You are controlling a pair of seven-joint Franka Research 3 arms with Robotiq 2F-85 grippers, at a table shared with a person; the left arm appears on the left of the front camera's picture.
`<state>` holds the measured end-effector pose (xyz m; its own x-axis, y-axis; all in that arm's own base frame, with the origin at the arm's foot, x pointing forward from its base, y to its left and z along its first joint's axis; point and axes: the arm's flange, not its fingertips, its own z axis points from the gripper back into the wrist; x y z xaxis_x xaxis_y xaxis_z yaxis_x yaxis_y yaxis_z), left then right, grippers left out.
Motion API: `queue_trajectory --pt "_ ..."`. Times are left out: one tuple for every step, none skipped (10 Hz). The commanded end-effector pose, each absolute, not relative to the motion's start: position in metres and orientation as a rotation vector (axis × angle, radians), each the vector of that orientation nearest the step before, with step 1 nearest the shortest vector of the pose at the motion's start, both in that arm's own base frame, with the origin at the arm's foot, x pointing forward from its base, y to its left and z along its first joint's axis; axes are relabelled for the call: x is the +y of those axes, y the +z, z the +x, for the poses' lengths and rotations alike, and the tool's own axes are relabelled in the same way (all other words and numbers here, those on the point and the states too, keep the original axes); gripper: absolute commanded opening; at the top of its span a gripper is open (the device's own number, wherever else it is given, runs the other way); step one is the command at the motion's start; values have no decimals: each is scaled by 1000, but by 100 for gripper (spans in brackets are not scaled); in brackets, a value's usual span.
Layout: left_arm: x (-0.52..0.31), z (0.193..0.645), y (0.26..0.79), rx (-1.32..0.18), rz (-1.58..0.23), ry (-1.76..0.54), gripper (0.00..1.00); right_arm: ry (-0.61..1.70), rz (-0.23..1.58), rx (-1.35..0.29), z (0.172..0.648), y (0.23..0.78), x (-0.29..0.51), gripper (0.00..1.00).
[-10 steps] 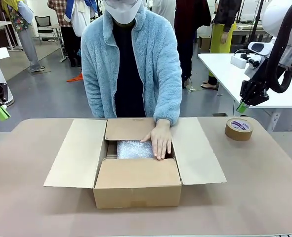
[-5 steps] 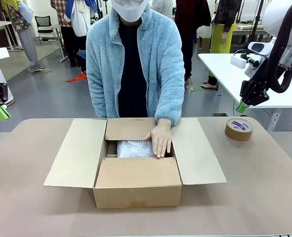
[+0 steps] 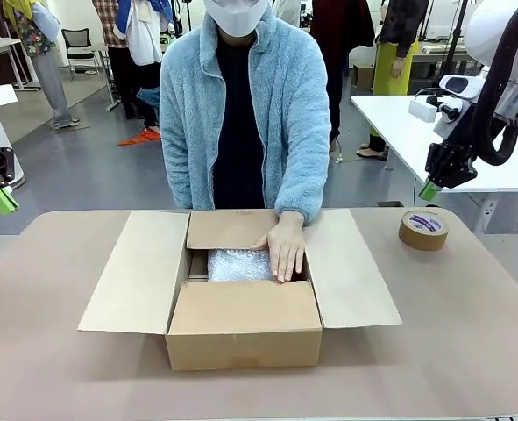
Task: Wrap the clocks to prevent damage.
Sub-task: Push the right (or left) flap of the Package Box to close it.
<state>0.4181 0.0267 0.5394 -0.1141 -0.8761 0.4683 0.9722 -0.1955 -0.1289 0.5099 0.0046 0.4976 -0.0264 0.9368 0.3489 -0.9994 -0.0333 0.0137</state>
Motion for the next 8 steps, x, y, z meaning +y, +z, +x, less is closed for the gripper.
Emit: queue_trajectory --pt "30 419 541 -246 -531 -1712 0 1586 296 -268 510 497 3 1" --pt "30 419 541 -246 -531 -1712 0 1586 296 -268 510 497 3 1" --pt "30 419 541 -246 -531 -1712 0 1586 296 -268 510 497 3 1" --pt "30 419 541 -246 -531 -1712 0 1586 296 -268 510 497 3 1" --pt "27 418 539 -242 -522 -1695 0 1586 296 -268 510 497 3 1" --pt "37 428 517 -301 -514 -1643 0 1586 296 -268 510 497 3 1" --pt "50 437 486 -370 -513 -1588 0 1586 296 -268 510 497 3 1" --pt "55 439 458 -424 -494 -1503 0 1586 296 -268 510 497 3 1"
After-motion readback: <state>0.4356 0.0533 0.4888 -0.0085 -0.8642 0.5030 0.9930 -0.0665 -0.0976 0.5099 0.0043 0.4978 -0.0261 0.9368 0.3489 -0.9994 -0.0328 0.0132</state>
